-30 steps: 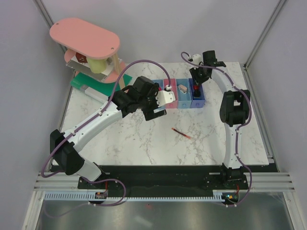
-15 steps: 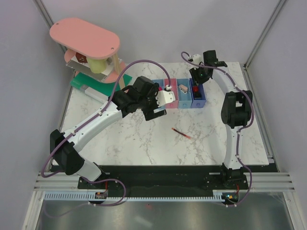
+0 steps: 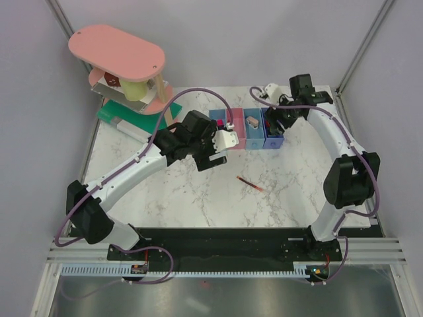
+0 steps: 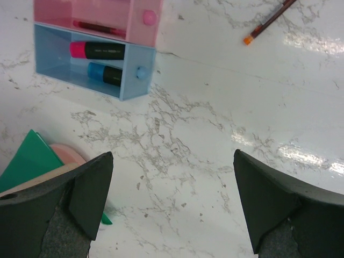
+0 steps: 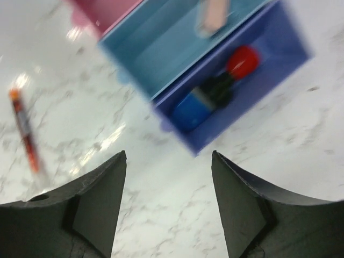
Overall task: Sort the stationery into containers
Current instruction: Pick up the pen from the center of the board.
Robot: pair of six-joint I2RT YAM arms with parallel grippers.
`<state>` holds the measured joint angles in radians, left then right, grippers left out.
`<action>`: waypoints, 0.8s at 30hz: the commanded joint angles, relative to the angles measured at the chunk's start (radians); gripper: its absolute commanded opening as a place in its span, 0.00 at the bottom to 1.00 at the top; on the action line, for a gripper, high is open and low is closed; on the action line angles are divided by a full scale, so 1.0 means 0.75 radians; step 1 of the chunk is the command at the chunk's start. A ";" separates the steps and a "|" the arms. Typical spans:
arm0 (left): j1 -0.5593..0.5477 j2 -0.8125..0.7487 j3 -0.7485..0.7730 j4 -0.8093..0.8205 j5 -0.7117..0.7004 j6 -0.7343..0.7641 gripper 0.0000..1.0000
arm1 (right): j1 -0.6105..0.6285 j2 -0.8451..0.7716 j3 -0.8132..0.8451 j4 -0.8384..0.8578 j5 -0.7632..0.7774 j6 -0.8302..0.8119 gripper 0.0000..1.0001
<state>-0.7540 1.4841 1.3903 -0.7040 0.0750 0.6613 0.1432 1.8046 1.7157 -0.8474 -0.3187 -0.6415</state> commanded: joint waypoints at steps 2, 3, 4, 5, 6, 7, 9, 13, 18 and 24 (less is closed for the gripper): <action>0.017 -0.069 -0.131 0.010 -0.008 -0.084 1.00 | 0.071 -0.227 -0.403 -0.171 -0.080 -0.259 0.74; 0.028 -0.071 -0.142 0.010 0.006 -0.110 1.00 | 0.089 -0.262 -0.456 -0.173 -0.084 -0.270 0.75; 0.058 -0.075 -0.148 0.008 0.043 -0.167 1.00 | 0.134 -0.293 -0.552 -0.171 -0.078 -0.282 0.76; 0.075 -0.073 -0.150 0.006 0.061 -0.198 1.00 | 0.156 -0.350 -0.598 -0.155 -0.076 -0.280 0.76; 0.089 -0.071 -0.152 -0.002 0.076 -0.221 1.00 | 0.177 -0.375 -0.637 -0.144 -0.076 -0.270 0.76; 0.109 -0.064 -0.152 -0.004 0.086 -0.260 1.00 | 0.222 -0.393 -0.704 -0.132 -0.074 -0.251 0.76; 0.126 -0.064 -0.160 -0.008 0.088 -0.303 1.00 | 0.263 -0.426 -0.753 -0.095 -0.064 -0.231 0.76; 0.181 -0.101 -0.195 -0.010 0.115 -0.334 1.00 | 0.359 -0.416 -0.825 -0.040 -0.062 -0.165 0.75; 0.224 -0.185 -0.254 -0.021 0.123 -0.319 1.00 | 0.431 -0.322 -0.895 0.087 -0.007 -0.100 0.73; 0.236 -0.216 -0.265 -0.045 0.098 -0.287 1.00 | 0.468 -0.179 -0.944 0.199 0.069 -0.069 0.69</action>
<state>-0.5816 1.3594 1.1900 -0.7315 0.1371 0.4595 0.4850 1.6264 1.0328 -0.7818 -0.3099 -0.7227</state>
